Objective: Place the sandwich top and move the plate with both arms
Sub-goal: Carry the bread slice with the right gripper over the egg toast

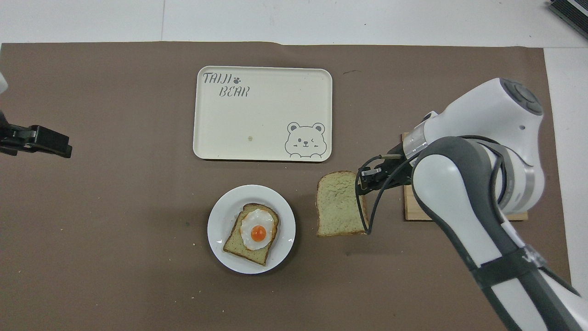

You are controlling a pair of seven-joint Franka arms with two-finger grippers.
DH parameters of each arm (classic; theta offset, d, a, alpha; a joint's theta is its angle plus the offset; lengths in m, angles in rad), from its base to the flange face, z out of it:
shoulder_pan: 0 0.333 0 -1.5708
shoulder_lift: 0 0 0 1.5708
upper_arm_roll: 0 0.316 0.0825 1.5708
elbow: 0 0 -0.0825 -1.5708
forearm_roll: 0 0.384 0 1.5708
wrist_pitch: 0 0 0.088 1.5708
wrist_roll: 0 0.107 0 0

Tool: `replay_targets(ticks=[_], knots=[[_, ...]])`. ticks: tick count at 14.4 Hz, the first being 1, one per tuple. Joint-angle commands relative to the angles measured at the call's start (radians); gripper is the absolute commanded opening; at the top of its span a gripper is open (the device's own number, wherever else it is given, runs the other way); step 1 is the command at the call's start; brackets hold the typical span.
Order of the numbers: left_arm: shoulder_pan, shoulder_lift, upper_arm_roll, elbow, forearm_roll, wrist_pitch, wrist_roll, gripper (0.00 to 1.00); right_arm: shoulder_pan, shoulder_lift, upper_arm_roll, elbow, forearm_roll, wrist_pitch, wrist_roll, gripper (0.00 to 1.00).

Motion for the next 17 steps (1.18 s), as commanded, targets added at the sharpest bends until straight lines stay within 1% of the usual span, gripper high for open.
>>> replay_targets(ticks=[1, 6, 8, 10, 12, 14, 17], knots=[[0.008, -0.012, -0.003, -0.006, -0.006, -0.008, -0.008, 1.00, 0.061, -0.033, -0.005, -0.037, 0.053, 0.072, 0.079, 0.00], [0.008, -0.011, -0.003, -0.006, -0.006, -0.008, -0.008, 1.00, 0.174, -0.030, -0.005, -0.037, 0.053, 0.128, 0.180, 0.00], [0.008, -0.011, -0.003, -0.006, -0.006, -0.008, -0.008, 1.00, 0.229, -0.018, -0.005, -0.048, 0.053, 0.223, 0.216, 0.00], [0.008, -0.012, -0.003, -0.006, -0.006, -0.008, -0.008, 1.00, 0.269, -0.007, -0.004, -0.053, 0.053, 0.246, 0.228, 0.00], [0.008, -0.011, -0.003, -0.006, -0.006, -0.008, -0.008, 1.00, 0.302, 0.007, -0.005, -0.057, 0.053, 0.264, 0.248, 0.00], [0.007, -0.011, -0.003, -0.006, -0.006, -0.008, -0.008, 1.00, 0.317, 0.013, -0.004, -0.080, 0.053, 0.316, 0.246, 0.00], [0.008, -0.011, -0.003, -0.006, -0.006, -0.008, -0.008, 1.00, 0.355, 0.053, -0.004, -0.083, 0.053, 0.369, 0.240, 0.00]])
